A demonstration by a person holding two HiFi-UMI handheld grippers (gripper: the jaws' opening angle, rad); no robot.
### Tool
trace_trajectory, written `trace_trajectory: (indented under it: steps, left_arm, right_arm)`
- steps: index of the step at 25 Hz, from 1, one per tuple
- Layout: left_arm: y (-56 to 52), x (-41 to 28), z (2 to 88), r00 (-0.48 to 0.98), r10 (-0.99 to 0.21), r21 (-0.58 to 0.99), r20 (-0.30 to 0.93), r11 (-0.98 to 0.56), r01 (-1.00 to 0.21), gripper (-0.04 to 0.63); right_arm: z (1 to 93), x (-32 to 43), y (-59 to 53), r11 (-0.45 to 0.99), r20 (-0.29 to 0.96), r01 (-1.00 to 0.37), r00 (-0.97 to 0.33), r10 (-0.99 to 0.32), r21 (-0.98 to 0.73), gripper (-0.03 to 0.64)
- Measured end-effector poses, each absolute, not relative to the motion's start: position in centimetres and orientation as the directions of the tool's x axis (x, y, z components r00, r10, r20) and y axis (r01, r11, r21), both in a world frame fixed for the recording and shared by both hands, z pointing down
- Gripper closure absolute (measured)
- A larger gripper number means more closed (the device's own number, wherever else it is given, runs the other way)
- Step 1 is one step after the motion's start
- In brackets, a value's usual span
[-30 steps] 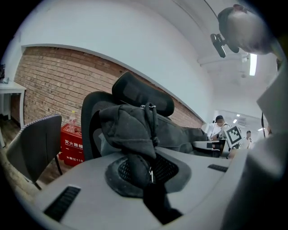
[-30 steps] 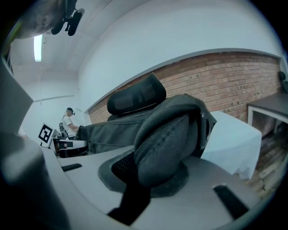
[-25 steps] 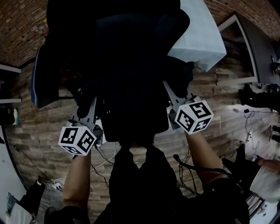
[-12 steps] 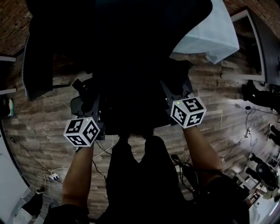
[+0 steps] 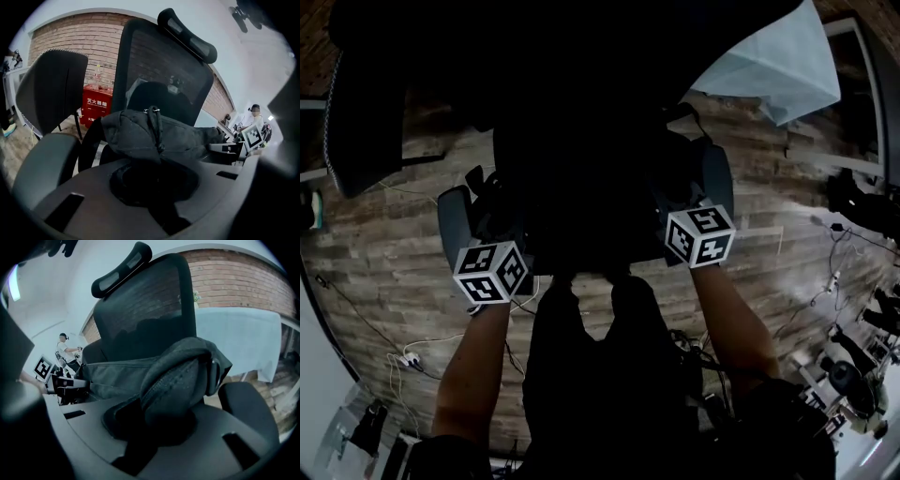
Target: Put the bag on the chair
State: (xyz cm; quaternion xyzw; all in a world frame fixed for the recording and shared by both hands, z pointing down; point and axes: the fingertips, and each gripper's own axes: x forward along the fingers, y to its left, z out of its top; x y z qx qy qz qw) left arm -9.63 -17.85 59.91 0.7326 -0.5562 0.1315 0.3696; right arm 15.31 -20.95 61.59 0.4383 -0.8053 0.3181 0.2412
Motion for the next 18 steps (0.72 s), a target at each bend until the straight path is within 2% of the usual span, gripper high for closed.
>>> trace_trajectory:
  steps: [18]
  left_arm:
    - [-13.4,-9.5,72.8,0.271,-0.589,0.335,0.761,0.001,-0.942,0.541]
  right_arm:
    - [73.7,14.9,-17.2,0.430,0.778,-0.855,-0.473,-0.414,-0.291,0.545]
